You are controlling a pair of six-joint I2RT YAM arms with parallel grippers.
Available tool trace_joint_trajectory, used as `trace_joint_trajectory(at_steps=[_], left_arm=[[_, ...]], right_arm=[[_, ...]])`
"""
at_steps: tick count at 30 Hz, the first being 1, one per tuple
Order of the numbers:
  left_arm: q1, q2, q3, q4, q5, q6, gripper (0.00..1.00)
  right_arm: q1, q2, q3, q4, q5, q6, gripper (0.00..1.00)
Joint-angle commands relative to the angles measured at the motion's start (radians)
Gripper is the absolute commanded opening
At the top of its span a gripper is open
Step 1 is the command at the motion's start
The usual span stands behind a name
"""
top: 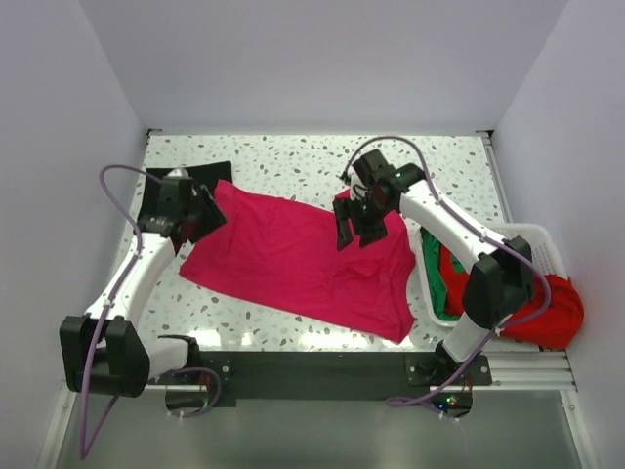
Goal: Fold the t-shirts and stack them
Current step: Fold the tshirt
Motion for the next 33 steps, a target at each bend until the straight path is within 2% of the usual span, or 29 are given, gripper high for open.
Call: trace_joint_trajectory(at_steps=[1,6,9,12,16,22,25,33], left_arm=[[0.001,0.07,0.152,0.02,-0.047,0.034,0.64],[0.027,0.253,0.342,0.018,-0.03,0.083,0.63],[0.041,0.314,0.355,0.107,-0.014,0.111,0.63],[0.059,0.378,0.358,0.182,0.1,0.107,0.62],[0.059,0.431,0.358,0.276,0.163,0.097,0.61],[0.058,0.455,0.38,0.295,0.164,0.122,0.61],[0.059,0.463,0.383,0.287,0.148,0.123,0.61],[0.059,0.486,0.398,0.286,0.129,0.113,0.61]], right_arm=[[-0.051,0.032,0.181,-0.069,0.056,-0.057,0.66],[-0.123,0.2,0.38,-0.049,0.119,-0.031,0.65],[-0.141,0.241,0.427,0.049,0.208,-0.007,0.65],[-0.164,0.322,0.502,0.093,0.26,0.018,0.65],[-0.201,0.44,0.608,0.165,0.335,0.042,0.63],[-0.223,0.529,0.633,0.323,0.476,-0.02,0.62],[-0.235,0.598,0.677,0.342,0.513,-0.045,0.61],[-0.278,0.727,0.722,0.419,0.386,-0.034,0.59]])
